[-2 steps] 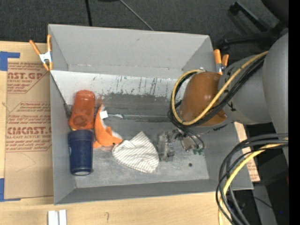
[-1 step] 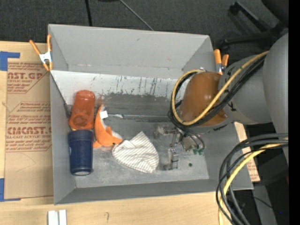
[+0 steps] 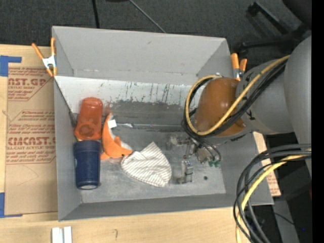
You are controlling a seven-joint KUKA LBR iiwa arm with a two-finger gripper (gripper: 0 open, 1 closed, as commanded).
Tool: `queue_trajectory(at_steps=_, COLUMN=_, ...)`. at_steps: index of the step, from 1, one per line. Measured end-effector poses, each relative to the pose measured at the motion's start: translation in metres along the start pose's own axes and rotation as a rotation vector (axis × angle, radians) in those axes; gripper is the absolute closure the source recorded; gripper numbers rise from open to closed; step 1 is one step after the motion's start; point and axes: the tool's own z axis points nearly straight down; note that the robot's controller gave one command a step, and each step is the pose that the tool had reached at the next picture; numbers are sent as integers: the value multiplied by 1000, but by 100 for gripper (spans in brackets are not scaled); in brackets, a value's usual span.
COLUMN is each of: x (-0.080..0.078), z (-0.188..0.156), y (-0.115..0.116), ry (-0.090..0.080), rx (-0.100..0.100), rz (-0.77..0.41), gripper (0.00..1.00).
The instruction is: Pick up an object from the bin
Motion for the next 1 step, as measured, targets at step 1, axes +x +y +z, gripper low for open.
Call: queue_trajectory(at_steps=1, x=-29, z=-8, y=80, ry=-2, rx=-2, rz=-131, gripper=100)
